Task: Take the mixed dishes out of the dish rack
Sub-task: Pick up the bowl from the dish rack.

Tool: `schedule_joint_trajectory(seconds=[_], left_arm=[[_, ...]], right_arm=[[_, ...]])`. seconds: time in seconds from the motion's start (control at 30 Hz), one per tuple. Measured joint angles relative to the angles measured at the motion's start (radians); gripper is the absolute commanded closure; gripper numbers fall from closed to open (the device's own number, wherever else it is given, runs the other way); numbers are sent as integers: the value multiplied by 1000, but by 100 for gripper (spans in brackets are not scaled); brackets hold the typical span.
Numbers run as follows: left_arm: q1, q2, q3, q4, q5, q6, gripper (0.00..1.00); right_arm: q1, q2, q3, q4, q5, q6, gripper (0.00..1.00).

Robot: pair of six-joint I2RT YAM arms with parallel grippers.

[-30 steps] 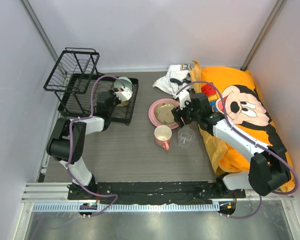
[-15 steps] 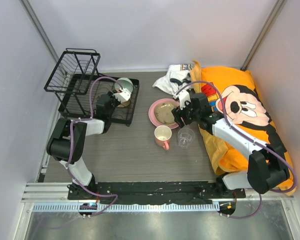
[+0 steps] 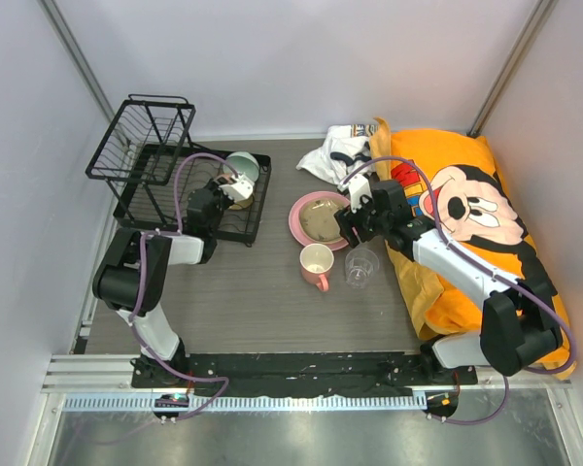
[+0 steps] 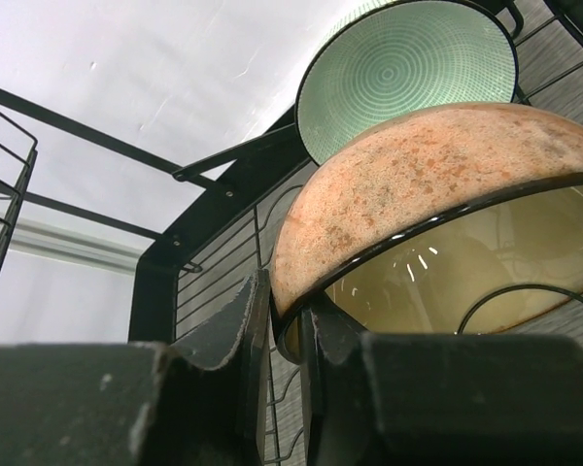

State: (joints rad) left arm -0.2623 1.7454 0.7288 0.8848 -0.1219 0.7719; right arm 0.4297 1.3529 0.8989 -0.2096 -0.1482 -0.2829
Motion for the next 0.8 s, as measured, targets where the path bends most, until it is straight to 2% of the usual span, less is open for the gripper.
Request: schedule_joint_trajectory(seconds=[0.47,0.8], left_arm=[[-3,53,-6,129,34,66,100],[-3,60,-7,151,41,78,100]], right_arm=[[-11,5,0,-1,-12,0,30],[-15,16,0,-1,-19,0,30]])
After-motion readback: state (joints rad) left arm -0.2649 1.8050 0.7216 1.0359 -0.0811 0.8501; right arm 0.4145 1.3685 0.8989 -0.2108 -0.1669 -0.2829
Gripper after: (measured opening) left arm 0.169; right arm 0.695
